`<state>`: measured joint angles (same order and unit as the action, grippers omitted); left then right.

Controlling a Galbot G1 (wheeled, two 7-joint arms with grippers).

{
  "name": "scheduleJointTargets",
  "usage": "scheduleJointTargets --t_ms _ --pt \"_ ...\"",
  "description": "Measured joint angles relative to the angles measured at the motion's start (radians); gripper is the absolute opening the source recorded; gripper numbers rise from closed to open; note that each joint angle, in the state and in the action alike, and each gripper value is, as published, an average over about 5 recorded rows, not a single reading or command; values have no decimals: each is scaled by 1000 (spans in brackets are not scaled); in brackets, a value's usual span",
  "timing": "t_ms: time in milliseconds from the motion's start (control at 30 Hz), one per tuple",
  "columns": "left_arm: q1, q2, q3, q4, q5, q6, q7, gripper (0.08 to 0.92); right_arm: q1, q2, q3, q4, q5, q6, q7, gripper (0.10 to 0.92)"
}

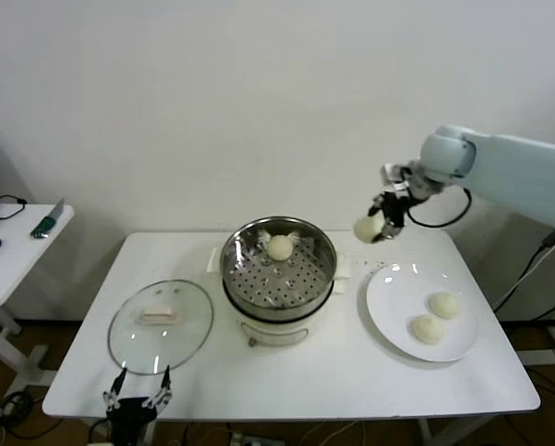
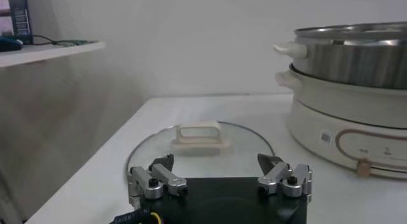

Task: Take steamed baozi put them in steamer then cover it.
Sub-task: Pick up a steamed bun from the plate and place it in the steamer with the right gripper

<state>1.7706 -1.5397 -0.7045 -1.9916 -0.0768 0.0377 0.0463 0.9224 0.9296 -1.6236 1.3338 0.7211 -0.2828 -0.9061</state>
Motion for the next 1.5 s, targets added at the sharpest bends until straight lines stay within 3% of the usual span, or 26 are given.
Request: scheduleJointTargets --t_ms 367,767,1500 --pt "14 -2 -7 -22 -7 -4 -1 823 -19 214 27 14 83 -65 78 636" --pt "20 -2 -15 -33 -10 -1 -1 823 -166 404 50 -93 48 -100 131 637" --pt "15 5 -13 -26 -10 2 1 823 -338 512 78 -264 -63 -105 162 669"
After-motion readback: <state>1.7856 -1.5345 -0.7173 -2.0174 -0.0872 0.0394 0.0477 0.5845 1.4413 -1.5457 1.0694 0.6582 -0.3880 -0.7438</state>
